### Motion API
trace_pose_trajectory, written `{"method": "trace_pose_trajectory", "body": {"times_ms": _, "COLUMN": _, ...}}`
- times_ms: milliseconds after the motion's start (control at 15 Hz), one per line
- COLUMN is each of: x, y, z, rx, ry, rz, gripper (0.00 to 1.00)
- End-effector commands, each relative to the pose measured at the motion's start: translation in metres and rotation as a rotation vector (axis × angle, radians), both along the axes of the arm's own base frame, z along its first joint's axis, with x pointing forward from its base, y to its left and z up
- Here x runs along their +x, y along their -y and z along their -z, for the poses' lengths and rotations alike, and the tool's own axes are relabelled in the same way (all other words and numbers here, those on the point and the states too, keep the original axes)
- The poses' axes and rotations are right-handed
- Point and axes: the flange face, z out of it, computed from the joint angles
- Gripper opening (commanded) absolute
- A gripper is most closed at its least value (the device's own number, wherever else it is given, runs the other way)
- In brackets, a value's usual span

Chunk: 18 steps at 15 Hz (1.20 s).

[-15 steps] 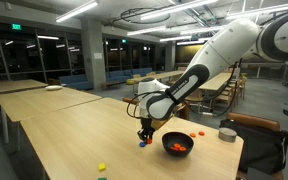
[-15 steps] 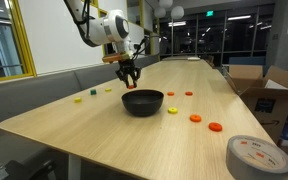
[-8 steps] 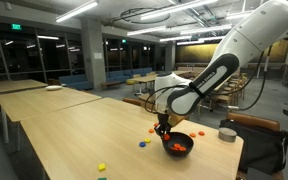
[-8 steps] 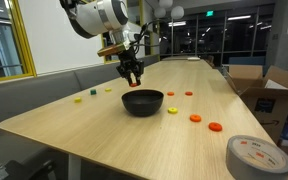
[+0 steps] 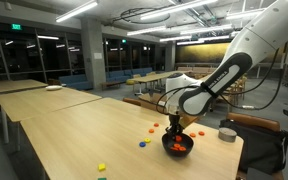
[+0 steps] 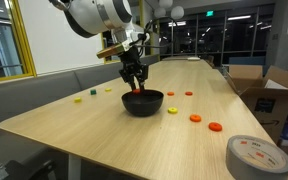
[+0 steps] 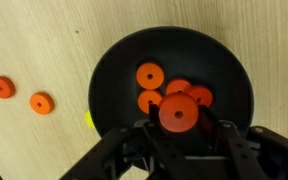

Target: Pick up some of the yellow and orange objects from the table and put them in the bowl

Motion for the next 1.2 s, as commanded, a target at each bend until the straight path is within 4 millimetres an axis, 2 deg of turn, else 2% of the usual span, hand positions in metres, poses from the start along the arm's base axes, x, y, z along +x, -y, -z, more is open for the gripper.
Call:
{"method": "trace_pose_trajectory", "body": {"times_ms": 0, "x": -0.003, "y": 0.019, "z": -0.010, "rx": 0.009, "ry": 0.023, "rz": 0.038, "gripper": 0.25}}
{"method": "trace_pose_trajectory", "body": {"times_ms": 133, "x": 0.002, "y": 0.029, "z": -0.011, "rx": 0.009, "ry": 0.020, "rz": 0.053, "gripper": 0.27}}
{"method": "trace_pose_trajectory", "body": {"times_ms": 200, "x": 0.004, "y": 0.034, "z": -0.012, "rx": 0.009, "ry": 0.021, "rz": 0.066, "gripper": 0.67}}
{"method": "trace_pose_trajectory", "body": {"times_ms": 333, "x": 0.008, "y": 0.042, "z": -0.013, "rx": 0.018, "ry": 0.027, "rz": 0.081, "gripper": 0.74}}
{"method": "trace_pose_trajectory", "body": {"times_ms": 533, "x": 0.015, "y": 0.049, "z": -0.019, "rx": 0.038, "ry": 0.041, "rz": 0.120, "gripper": 0.97}}
{"method": "trace_pose_trajectory", "body": {"times_ms": 667, "x": 0.018, "y": 0.053, "z": -0.026, "rx": 0.045, "ry": 0.062, "rz": 0.158, "gripper": 1.00}}
{"method": "trace_pose_trajectory", "body": {"times_ms": 867, "x": 0.017, "y": 0.080, "z": -0.031, "rx": 0.075, "ry": 0.104, "rz": 0.272, "gripper": 1.00}}
{"method": "trace_pose_trajectory", "body": {"times_ms": 1133, "x": 0.008, "y": 0.122, "z": -0.021, "rx": 0.131, "ry": 0.134, "rz": 0.441, "gripper": 1.00}}
